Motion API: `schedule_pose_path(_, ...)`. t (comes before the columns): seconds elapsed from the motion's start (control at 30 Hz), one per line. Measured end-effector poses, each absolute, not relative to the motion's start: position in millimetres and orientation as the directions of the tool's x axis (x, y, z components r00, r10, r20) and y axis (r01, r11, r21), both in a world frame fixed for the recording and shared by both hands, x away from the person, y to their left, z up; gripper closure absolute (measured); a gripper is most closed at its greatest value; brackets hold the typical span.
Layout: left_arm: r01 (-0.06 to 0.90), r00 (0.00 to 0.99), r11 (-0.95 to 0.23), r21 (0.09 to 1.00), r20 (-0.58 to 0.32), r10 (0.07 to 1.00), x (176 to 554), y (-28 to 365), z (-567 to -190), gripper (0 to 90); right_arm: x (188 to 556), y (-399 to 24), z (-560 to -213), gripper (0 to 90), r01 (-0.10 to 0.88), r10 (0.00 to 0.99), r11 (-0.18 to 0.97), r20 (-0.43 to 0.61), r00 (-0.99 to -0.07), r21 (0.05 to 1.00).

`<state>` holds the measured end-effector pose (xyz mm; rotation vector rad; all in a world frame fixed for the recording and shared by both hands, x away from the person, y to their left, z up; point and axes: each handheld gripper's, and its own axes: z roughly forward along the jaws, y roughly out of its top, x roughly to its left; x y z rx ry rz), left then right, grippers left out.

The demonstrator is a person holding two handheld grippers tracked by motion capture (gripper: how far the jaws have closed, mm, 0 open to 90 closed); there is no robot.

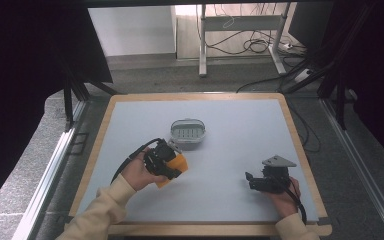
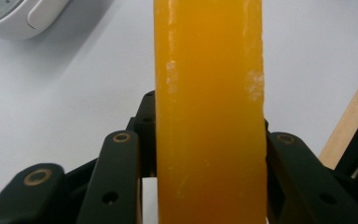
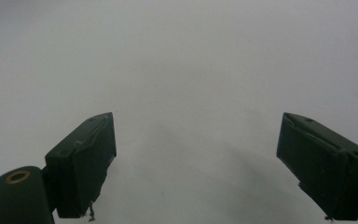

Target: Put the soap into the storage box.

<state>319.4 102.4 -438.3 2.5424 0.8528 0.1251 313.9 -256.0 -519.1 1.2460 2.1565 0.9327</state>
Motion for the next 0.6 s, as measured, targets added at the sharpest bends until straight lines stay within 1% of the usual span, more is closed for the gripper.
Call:
schedule_pose_path(0.17, 0.538, 0.808, -0.707, 0.459, -0.042, 0.588, 322, 103, -437, 61.8, 314, -256, -519, 12.3, 0.554, 0.878, 0.360, -0.071, -0.474, 0.750)
schedule_pose_path(0.6, 0.539, 0.807, -0.702, 0.466, -0.049, 0.588, 331, 104, -432, 61.8, 314, -256, -520, 12.2, 0.554, 0.878, 0.360, -0.070, -0.474, 0.751)
